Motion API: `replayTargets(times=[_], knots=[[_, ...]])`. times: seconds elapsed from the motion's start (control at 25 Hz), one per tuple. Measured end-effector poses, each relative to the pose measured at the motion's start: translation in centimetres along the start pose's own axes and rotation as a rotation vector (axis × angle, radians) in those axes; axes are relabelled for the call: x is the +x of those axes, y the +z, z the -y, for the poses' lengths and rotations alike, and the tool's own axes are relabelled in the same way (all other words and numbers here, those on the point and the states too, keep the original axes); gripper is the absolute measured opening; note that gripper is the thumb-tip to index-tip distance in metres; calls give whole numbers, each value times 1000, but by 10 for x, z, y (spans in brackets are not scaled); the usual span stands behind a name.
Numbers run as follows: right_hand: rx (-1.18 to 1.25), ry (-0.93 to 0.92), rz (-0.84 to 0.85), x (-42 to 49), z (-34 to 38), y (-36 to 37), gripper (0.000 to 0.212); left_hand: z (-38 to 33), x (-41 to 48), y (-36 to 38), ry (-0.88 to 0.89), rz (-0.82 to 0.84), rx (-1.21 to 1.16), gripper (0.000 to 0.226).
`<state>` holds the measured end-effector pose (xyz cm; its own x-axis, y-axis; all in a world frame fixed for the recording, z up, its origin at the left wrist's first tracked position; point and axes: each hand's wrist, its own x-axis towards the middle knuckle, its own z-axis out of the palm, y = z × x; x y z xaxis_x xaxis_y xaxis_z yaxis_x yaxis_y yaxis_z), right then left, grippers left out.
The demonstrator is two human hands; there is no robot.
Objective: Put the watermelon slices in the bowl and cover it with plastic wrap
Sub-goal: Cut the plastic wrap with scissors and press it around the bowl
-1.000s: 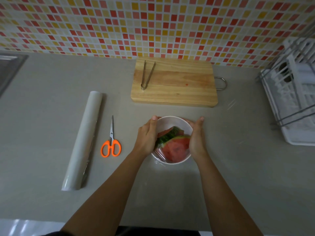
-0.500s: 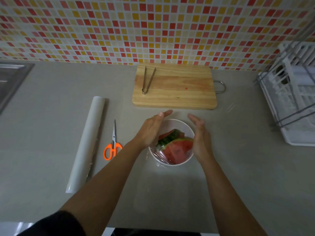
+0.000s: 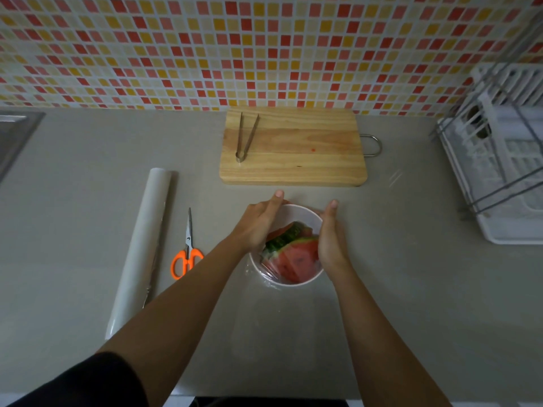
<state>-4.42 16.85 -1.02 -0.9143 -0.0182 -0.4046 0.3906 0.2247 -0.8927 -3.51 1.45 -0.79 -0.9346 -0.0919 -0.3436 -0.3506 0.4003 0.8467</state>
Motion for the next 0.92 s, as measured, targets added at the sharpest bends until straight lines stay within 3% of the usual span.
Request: replayTargets(times=[0.12, 0.2, 0.4, 0.6, 0.76, 0.92], knots=[[-56, 68, -70, -2, 3, 1, 86, -3, -2, 2, -12, -34, 88, 78], [-132, 43, -125, -5, 2, -2, 85, -2, -10, -3, 1, -62, -16, 78], [-29, -170, -187, -14, -3, -12, 81, 16, -55, 12, 31, -387, -278, 73], [174, -9, -213, -19, -13, 9, 62, 16, -64, 47, 16, -514, -238, 63], [167, 226, -308, -15, -13, 12, 80, 18, -65, 49, 40, -589, -169, 56], [85, 285, -324, -14, -1, 11, 74, 18, -64, 47, 37, -591, -193, 52]])
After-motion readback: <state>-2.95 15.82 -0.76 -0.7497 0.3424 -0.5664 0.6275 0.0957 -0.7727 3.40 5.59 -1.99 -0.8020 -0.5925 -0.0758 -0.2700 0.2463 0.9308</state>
